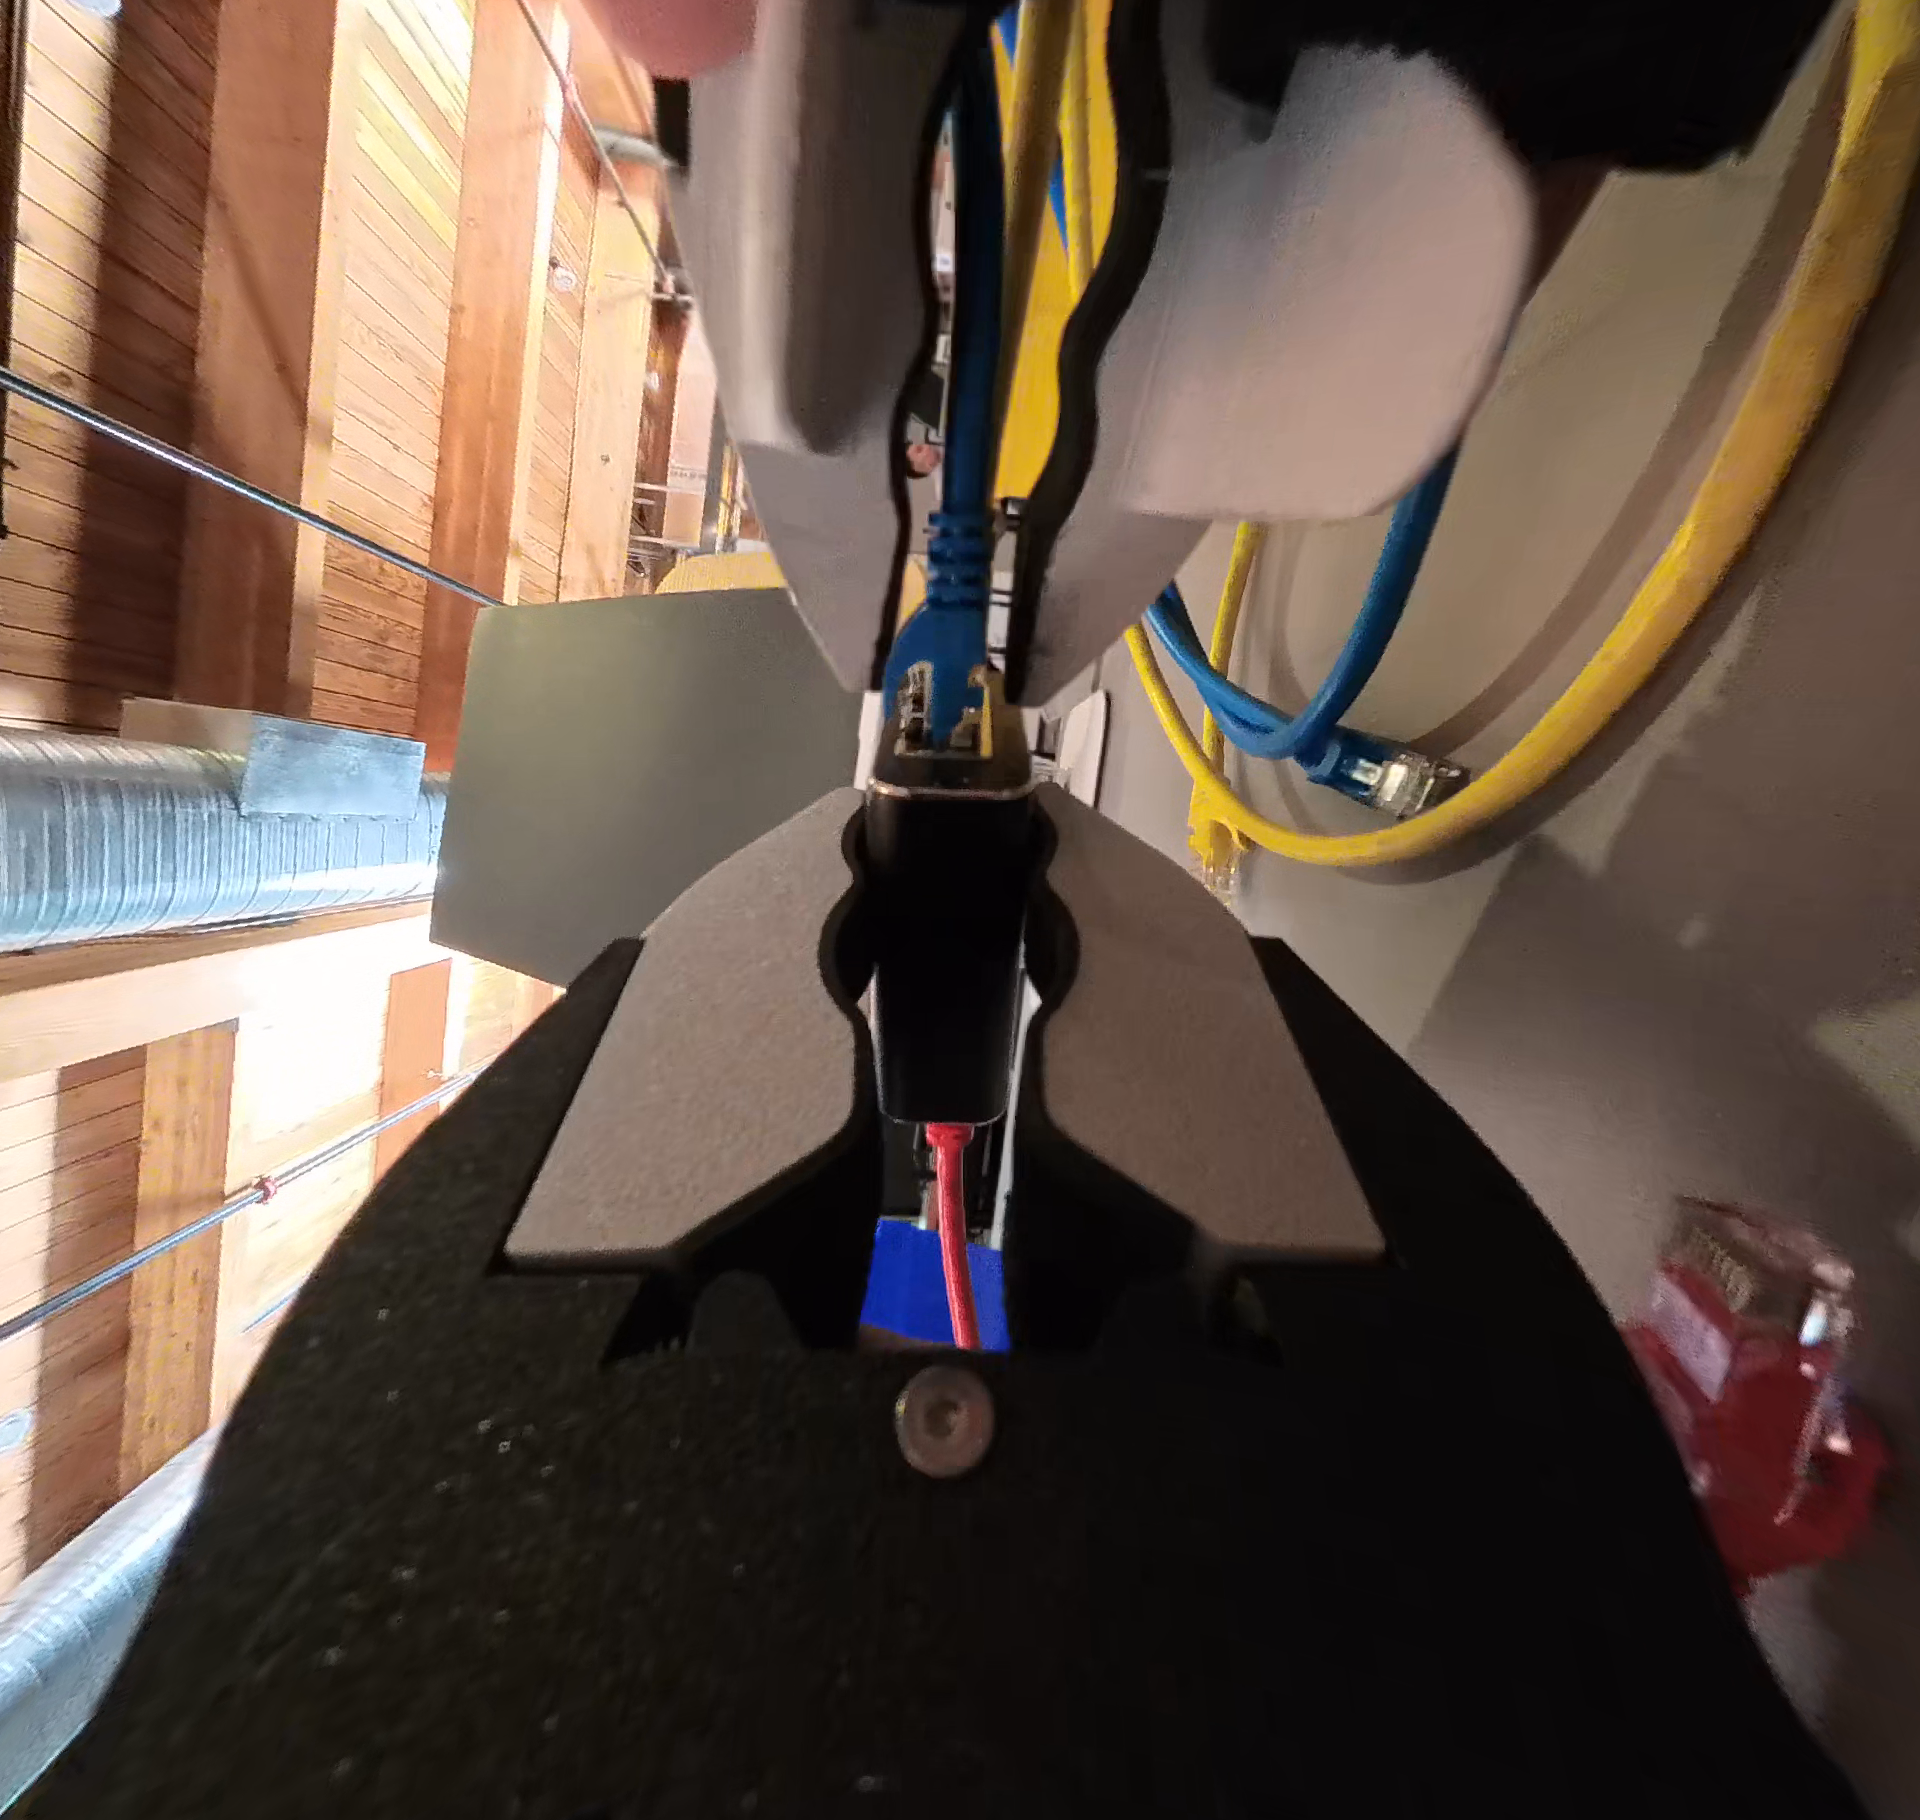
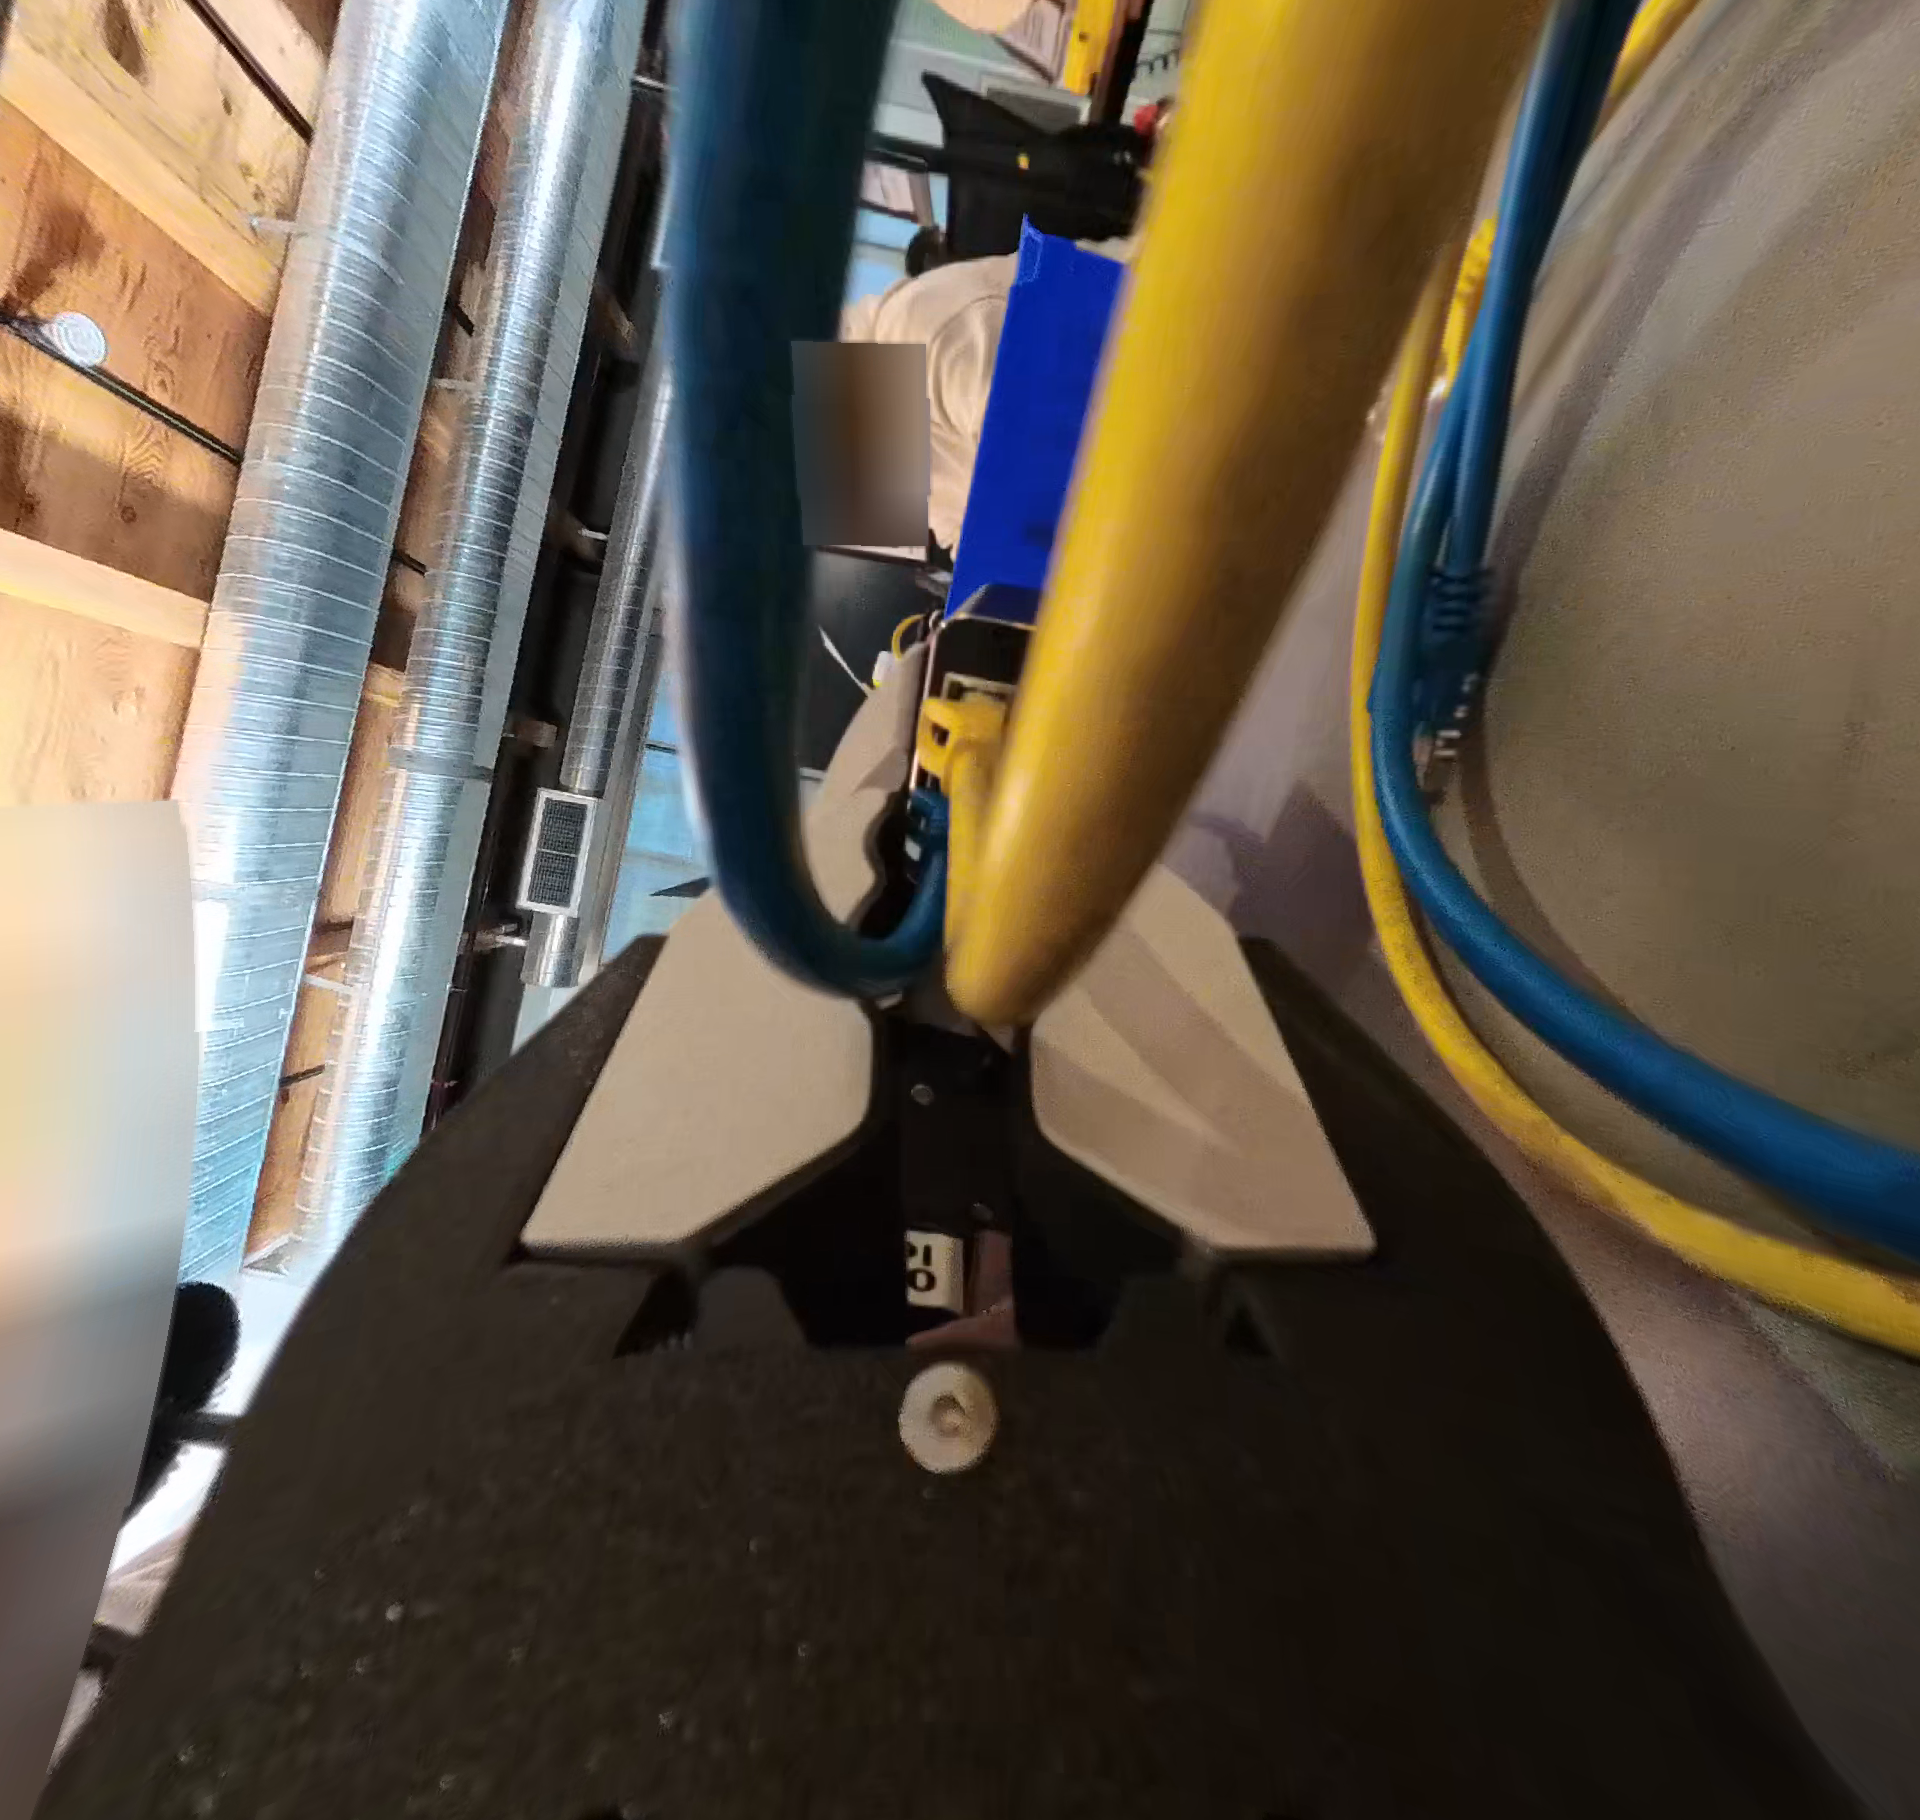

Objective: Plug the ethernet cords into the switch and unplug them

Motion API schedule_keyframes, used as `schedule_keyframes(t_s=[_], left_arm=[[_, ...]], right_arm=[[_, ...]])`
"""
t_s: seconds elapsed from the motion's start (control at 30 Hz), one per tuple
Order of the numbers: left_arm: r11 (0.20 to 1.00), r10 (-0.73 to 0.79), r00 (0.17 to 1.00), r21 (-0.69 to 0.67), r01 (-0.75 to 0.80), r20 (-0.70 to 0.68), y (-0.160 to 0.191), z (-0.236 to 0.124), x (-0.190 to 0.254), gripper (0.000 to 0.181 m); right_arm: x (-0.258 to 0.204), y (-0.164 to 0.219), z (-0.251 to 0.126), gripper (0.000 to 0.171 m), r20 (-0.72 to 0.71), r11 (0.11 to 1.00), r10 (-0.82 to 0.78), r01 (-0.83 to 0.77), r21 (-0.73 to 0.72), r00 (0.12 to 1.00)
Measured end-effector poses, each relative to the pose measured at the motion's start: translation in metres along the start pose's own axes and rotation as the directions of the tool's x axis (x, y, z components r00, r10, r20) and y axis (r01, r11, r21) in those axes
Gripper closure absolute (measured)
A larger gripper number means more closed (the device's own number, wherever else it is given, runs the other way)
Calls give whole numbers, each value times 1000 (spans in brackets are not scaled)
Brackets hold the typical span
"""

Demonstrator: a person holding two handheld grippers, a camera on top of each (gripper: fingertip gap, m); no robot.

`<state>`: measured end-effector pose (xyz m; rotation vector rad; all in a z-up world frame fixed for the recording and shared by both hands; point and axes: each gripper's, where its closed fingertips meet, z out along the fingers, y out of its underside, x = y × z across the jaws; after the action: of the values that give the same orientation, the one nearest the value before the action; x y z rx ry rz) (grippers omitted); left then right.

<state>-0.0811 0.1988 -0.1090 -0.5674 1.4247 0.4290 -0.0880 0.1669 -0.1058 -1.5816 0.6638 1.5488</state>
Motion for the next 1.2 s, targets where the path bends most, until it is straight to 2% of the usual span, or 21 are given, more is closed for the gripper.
schedule_keyframes(t_s=[0.7, 0.83, 0.97, 1.03, 1.2], left_arm=[[999, 28, 999, -15, -28, -37, -1, 2, 9, 157], [999, 33, 999, -15, -34, -42, -1, 2, 11, 157], [999, 33, 998, -19, -34, -44, 0, 3, 11, 157], [999, 35, 998, -18, -36, -42, 0, 3, 11, 157], [997, 68, 997, -20, -69, -43, 0, 3, 14, 157]], right_arm=[[7, 3, -1, 157, 62, 992, 127, -126, -11, 990], [8, 2, -2, 157, 38, 994, 106, -107, 11, 994], [6, 0, -1, 151, 75, 990, 140, -141, 9, 987], [8, 0, -1, 156, 68, 990, 142, -143, 17, 988], [12, 0, -2, 158, 70, 981, 182, -185, 48, 981]])
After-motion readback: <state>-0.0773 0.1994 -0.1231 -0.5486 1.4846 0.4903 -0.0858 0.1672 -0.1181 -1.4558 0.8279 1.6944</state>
